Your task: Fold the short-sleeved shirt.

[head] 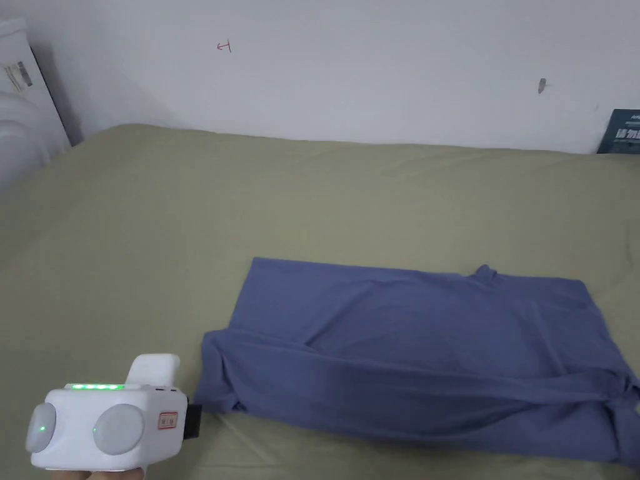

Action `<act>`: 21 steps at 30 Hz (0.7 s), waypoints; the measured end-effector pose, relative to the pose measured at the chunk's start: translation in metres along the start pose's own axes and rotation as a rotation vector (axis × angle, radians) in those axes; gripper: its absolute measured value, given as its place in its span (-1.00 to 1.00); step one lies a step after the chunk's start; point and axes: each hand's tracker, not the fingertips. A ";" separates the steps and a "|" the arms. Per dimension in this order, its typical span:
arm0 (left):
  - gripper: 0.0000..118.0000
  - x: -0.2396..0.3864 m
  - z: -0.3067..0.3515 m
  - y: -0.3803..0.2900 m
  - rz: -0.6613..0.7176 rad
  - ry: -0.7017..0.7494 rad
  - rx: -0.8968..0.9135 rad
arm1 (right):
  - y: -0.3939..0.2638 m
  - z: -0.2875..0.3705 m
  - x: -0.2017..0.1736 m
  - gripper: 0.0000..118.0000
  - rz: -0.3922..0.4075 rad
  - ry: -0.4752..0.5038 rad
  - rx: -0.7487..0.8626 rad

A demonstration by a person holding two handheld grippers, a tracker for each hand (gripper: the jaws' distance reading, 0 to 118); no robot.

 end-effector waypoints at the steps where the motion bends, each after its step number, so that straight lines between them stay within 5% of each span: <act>1: -1.00 -0.001 -0.001 0.003 0.009 -0.006 0.005 | -0.001 0.001 -0.001 -0.97 0.006 -0.005 0.004; 2: -0.95 -0.001 -0.002 0.007 0.020 0.009 0.016 | 0.001 -0.008 0.009 -0.97 0.001 0.002 -0.005; 4: 0.57 -0.001 -0.006 0.016 0.032 0.049 0.042 | 0.006 -0.009 0.014 -0.97 -0.001 0.007 -0.001; 5: 1.00 -0.002 -0.013 0.021 0.034 0.046 0.026 | 0.009 -0.011 0.017 -0.97 -0.003 0.015 0.000; 14: 0.80 0.015 -0.065 0.040 0.032 0.095 -0.048 | 0.020 -0.022 0.002 -0.97 0.039 0.007 -0.008; 15: 0.46 0.018 -0.066 0.040 0.024 0.068 -0.060 | 0.022 -0.025 0.003 -0.97 0.040 0.003 -0.012; 17: 0.17 0.045 -0.040 0.041 -0.004 0.075 -0.037 | 0.027 -0.033 0.006 -0.97 0.041 0.001 -0.024; 18: -0.24 0.049 -0.036 0.042 -0.034 0.037 -0.032 | 0.032 -0.036 0.013 -0.97 0.035 0.000 -0.030; 19: -0.88 0.048 -0.037 0.042 -0.010 0.021 -0.030 | 0.035 -0.039 0.014 -0.97 0.027 -0.005 -0.028; 21: -0.92 0.043 -0.042 0.045 -0.025 0.054 -0.029 | 0.042 -0.042 0.016 -0.90 0.008 0.004 -0.026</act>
